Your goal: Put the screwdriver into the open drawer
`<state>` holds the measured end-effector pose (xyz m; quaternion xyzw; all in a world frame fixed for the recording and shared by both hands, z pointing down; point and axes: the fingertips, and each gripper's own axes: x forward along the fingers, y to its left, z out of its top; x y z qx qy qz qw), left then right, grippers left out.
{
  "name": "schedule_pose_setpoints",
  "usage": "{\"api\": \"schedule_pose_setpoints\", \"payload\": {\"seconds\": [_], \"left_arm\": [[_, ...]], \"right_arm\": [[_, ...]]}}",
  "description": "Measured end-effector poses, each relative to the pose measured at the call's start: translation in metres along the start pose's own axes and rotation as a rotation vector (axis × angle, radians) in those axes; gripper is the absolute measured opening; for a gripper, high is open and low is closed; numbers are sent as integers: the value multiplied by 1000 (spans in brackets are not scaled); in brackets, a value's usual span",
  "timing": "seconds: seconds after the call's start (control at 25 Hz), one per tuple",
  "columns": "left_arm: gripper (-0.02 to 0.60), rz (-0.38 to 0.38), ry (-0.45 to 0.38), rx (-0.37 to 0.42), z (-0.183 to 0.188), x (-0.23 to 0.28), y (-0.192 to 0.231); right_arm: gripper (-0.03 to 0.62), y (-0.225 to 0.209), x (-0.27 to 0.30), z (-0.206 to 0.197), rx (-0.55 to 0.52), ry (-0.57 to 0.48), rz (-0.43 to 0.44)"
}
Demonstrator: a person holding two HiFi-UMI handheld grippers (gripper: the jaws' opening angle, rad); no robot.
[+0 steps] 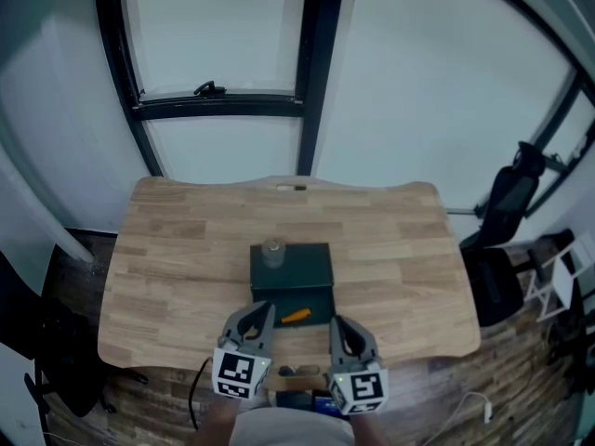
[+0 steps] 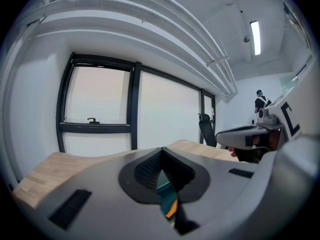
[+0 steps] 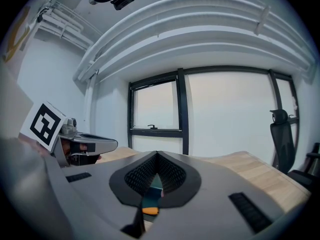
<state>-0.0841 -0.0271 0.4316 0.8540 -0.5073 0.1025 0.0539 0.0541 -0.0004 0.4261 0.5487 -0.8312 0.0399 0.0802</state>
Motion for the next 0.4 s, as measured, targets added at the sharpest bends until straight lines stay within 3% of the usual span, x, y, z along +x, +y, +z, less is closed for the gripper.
{"api": "schedule_pose_setpoints", "payload": {"seconds": [0.4], "left_arm": [[-2, -17, 6, 19, -1, 4, -9]], "right_arm": [[-3, -10, -7, -4, 15, 13, -12]]}}
